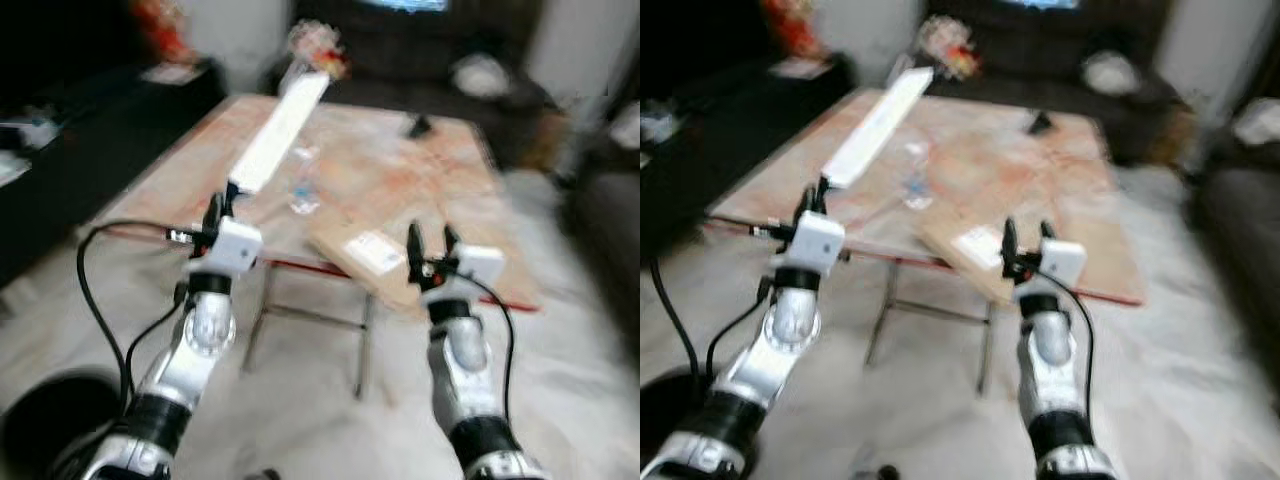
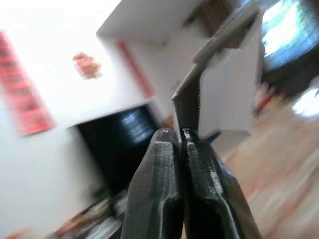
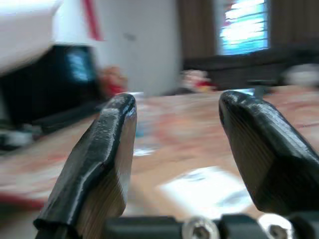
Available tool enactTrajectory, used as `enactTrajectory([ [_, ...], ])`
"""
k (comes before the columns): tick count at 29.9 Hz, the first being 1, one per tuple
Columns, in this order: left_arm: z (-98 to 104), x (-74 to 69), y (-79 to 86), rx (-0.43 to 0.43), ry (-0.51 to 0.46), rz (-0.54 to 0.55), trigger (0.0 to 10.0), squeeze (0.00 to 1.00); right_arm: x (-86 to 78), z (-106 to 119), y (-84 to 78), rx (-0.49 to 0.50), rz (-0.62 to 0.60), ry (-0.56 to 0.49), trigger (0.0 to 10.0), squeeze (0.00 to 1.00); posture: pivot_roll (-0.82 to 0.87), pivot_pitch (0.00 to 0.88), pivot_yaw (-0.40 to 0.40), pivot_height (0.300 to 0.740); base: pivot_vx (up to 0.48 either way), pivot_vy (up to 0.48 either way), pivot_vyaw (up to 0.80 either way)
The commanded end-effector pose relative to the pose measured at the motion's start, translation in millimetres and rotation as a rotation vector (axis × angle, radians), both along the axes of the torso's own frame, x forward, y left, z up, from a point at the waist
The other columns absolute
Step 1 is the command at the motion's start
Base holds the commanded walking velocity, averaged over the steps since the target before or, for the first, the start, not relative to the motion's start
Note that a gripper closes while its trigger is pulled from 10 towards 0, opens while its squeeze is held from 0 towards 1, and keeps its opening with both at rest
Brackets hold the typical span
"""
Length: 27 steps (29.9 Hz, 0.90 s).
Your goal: Picking trash to rubbish bin
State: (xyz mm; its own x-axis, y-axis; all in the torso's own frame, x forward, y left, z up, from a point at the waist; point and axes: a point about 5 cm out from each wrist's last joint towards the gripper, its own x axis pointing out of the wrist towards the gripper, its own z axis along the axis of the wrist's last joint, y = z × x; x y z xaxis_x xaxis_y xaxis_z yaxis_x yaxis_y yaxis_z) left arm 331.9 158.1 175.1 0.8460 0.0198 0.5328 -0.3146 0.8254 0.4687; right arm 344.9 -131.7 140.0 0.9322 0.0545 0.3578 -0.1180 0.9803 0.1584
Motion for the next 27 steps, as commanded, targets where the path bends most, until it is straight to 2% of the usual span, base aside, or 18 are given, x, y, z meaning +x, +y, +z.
enactTrajectory([
  [1, 5.5, 2.1, -6.6, 0.002, -0.017, -0.015, 10.0, 0.00, -2.4, -3.8, -1.2, 0.005, -0.005, 0.009, 10.0, 0.00, 0.14, 0.000, -0.026, 0.740, -0.330, 0.000, 0.00],
  [10, 0.9, 2.2, -5.4, -0.006, 0.011, -0.014, 10.0, 0.00, -3.0, -7.9, -2.0, -0.001, -0.007, 0.030, 10.0, 0.00, 0.13, 0.000, -0.029, 0.740, -0.318, 0.000, 0.00],
  [12, -2.8, 2.4, -4.1, -0.009, 0.029, -0.012, 10.0, 0.00, -3.6, -9.8, -2.0, 0.000, -0.007, 0.038, 10.0, 0.00, 0.13, 0.000, -0.029, 0.740, 0.000, 0.000, 0.00],
  [16, -22.6, 2.4, 7.4, -0.050, 0.131, 0.004, 10.0, 0.00, -5.7, -23.3, -2.0, -0.011, 0.007, 0.103, 10.0, 0.00, 0.13, 0.000, -0.031, 0.740, 0.000, 0.000, 0.00],
  [17, -22.6, 2.4, 7.4, -0.050, 0.131, 0.004, 10.0, 0.00, -5.7, -23.3, -2.0, -0.011, 0.007, 0.103, 10.0, 0.00, 0.13, 0.000, -0.031, 0.740, 0.000, 0.000, 0.00],
  [21, -61.0, -5.1, 26.5, -0.139, 0.309, 0.020, 10.0, 0.00, -15.6, -61.2, -5.6, -0.020, 0.029, 0.286, 10.0, 0.00, 0.13, 0.000, -0.031, 0.740, 0.000, 0.000, 0.00],
  [22, -64.1, -6.2, 28.1, -0.143, 0.321, 0.026, 10.0, 0.00, -16.9, -64.9, -6.2, -0.028, 0.028, 0.304, 10.0, 0.00, 0.13, 0.000, -0.031, 0.740, 0.000, 0.000, 0.00],
  [24, -85.6, -11.3, 32.8, -0.180, 0.433, 0.017, 10.0, 0.00, -24.5, -82.3, -12.4, 0.014, 0.011, 0.383, 10.0, 0.00, 0.14, 0.000, -0.034, 0.740, 0.000, 0.000, 0.00],
  [26, -116.6, -22.3, 41.3, -0.223, 0.593, 0.036, 10.0, 0.00, -38.6, -109.4, -18.7, 0.011, -0.006, 0.519, 10.0, 0.00, 0.14, 0.000, -0.034, 0.740, 0.000, 0.000, 0.00],
  [27, -125.0, -26.0, 43.8, -0.236, 0.637, 0.045, 10.0, 0.00, -43.2, -117.2, -20.2, 0.001, -0.008, 0.562, 10.0, 0.00, 0.14, 0.000, -0.034, 0.740, 0.000, 0.000, 0.00],
])
